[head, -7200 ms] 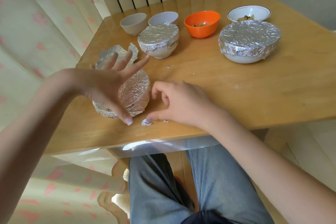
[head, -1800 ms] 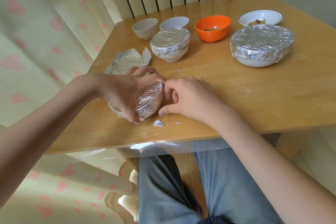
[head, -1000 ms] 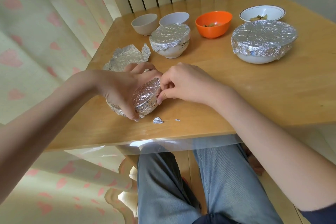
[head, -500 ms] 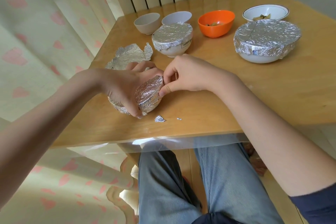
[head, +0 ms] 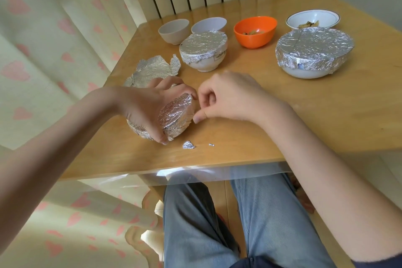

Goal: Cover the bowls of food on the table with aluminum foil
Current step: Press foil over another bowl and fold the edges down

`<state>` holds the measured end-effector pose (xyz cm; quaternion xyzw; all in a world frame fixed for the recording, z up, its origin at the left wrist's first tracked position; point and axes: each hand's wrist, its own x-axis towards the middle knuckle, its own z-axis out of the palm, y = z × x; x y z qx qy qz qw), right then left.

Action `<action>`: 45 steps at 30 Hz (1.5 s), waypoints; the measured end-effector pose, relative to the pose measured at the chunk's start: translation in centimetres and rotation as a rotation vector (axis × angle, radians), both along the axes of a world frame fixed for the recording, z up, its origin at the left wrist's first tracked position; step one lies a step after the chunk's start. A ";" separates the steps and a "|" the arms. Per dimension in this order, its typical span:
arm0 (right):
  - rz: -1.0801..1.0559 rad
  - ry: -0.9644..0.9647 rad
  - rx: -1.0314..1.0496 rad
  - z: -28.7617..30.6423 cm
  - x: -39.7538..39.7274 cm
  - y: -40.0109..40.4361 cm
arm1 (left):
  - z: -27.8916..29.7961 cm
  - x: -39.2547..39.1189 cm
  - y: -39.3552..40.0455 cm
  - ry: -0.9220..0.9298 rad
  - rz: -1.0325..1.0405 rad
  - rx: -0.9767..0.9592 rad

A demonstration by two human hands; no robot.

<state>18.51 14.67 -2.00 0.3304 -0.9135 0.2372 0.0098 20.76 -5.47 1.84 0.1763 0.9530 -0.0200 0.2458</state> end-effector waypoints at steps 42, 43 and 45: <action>0.064 0.110 0.038 0.9 -2.3 -1.3 | -0.2 0.3 0.1 0.020 0.052 -0.015; 0.080 0.146 0.064 1.3 -2.4 -1.6 | -0.2 0.3 0.2 0.020 0.047 -0.016; 0.128 0.241 0.159 2.3 -2.7 -2.4 | -0.1 0.3 0.3 0.015 0.031 -0.017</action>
